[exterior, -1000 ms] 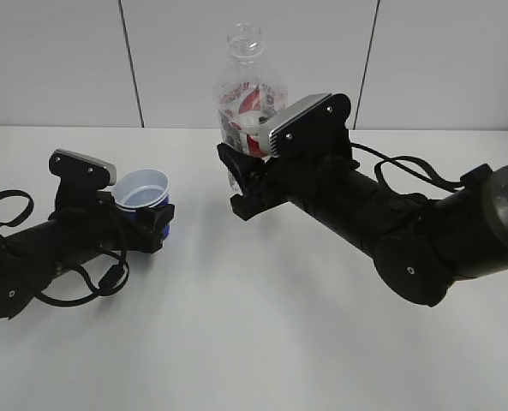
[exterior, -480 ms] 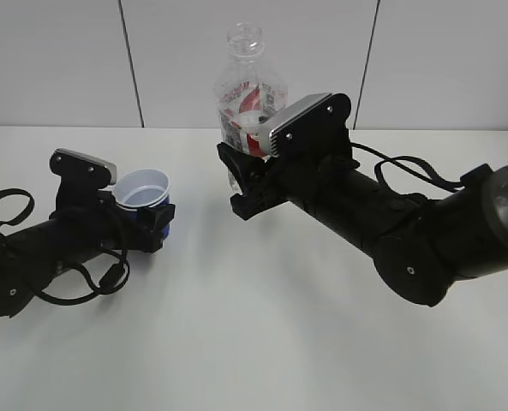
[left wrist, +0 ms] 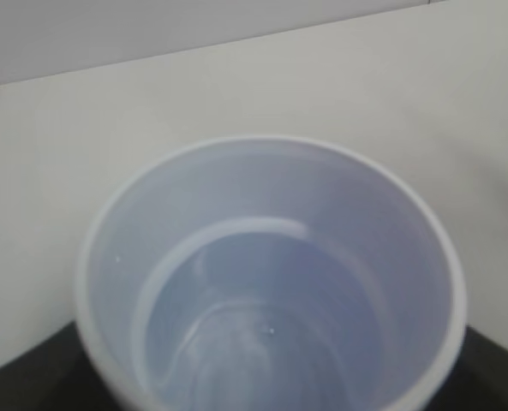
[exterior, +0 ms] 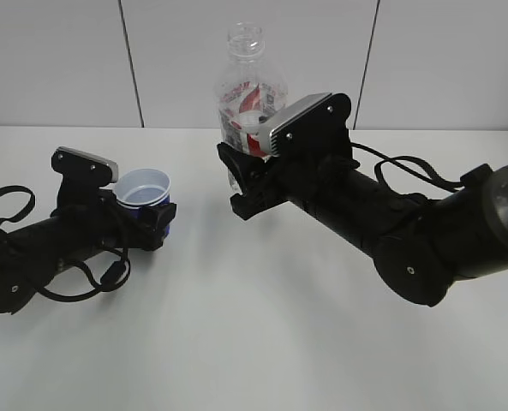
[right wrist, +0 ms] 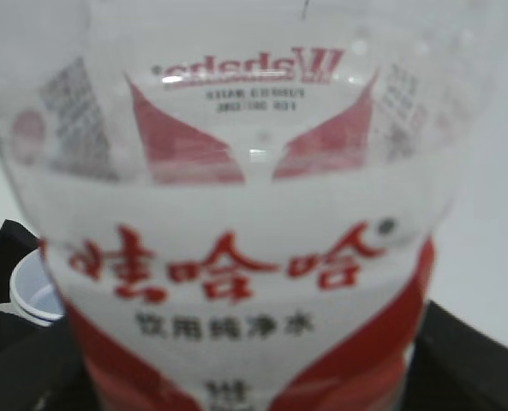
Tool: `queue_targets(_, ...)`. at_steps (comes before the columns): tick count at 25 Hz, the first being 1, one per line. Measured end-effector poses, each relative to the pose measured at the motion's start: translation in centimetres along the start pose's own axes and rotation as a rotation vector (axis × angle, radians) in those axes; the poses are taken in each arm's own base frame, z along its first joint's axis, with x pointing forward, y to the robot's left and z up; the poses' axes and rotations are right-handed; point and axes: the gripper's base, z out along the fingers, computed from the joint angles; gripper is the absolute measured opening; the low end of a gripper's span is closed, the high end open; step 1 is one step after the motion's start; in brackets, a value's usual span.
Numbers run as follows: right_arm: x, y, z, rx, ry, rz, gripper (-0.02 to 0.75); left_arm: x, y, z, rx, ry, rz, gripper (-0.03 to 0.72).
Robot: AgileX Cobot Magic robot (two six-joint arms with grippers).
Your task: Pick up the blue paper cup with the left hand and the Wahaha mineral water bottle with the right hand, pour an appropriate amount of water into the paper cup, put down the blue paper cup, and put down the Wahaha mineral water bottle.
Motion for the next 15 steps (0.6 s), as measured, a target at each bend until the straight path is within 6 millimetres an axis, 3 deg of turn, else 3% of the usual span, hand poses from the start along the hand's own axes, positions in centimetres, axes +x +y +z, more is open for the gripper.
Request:
queue_targets(8,0.0,0.0,0.0,0.0,0.0,0.0,0.496,0.27,0.07,0.07,-0.007,0.037,-0.002,0.637)
queue_targets(15,0.0,-0.01,0.0,0.002,0.0,0.001,0.496,0.71,0.21,-0.01,-0.023,0.081,-0.012,0.647)
